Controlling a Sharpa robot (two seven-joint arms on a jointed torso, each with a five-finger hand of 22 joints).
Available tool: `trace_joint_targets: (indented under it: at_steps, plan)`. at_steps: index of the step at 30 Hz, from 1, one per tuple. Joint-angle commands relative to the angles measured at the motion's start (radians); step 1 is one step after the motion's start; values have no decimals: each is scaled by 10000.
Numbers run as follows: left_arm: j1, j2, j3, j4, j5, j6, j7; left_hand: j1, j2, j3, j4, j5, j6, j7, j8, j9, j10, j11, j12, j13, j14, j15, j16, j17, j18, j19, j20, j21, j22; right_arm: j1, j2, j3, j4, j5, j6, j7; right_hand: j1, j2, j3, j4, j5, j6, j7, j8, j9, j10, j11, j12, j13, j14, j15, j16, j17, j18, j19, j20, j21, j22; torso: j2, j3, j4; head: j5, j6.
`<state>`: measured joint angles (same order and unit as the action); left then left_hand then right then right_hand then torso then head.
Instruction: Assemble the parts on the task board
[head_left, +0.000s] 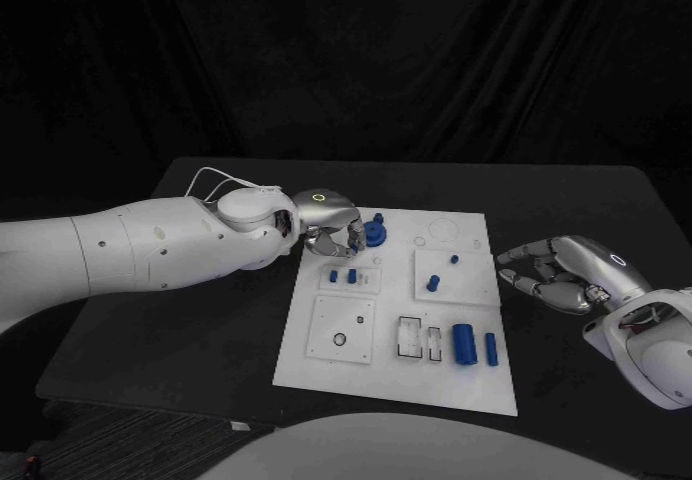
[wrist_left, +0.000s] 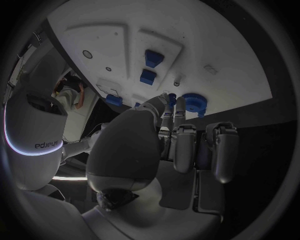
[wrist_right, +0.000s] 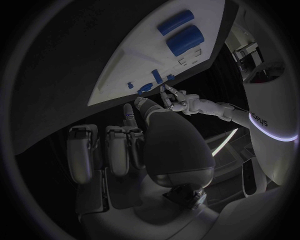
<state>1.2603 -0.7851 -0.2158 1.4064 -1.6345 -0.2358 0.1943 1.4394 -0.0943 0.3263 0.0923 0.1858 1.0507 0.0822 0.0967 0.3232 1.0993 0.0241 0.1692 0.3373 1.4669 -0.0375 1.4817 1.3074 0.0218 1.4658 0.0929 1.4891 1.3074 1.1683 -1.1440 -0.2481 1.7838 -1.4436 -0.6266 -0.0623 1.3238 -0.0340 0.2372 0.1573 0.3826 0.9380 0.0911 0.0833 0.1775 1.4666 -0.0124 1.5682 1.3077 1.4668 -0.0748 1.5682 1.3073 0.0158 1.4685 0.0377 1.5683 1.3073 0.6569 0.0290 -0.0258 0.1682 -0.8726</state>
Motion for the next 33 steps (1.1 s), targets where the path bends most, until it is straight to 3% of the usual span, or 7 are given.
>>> trace_joint_targets:
  at_steps: [1,12,33]
  plan:
    - [-83,28,6,-36,-7,55,-23,-83,-24,32,2,-33,9,-50,-47,-11,-15,16,-39,-18,-55,-1,-70,93,18,269,-20,-43,2319,-9,-12,4,-6,-5,52,-16,22,46,48,21,42,89,-5,57,-5,1042,35,26,2631,1022,49,-8,2551,-134,973,40,-56,2602,-1,1,-13,21,0]
    - [-249,31,6,-154,-7,21,-168,-66,-47,40,-22,-26,-10,-54,-65,-18,-15,12,-63,-40,-74,-6,-88,56,20,263,-24,-49,2317,-16,-6,4,-23,-5,65,-1,38,47,56,12,49,94,-1,54,-8,1042,38,26,2631,1020,50,-12,2541,-134,974,41,-55,2602,0,2,-7,15,0]
    - [-281,-91,5,-105,-7,109,-334,-33,-49,59,-64,0,54,-47,-43,-8,56,16,-53,-47,-101,-12,-113,3,29,235,-32,-81,2307,-23,12,4,-64,-5,135,-41,49,48,62,7,52,103,5,52,-11,1042,43,26,2631,1020,53,-12,2540,-133,972,43,-59,2601,1,6,-14,34,0]
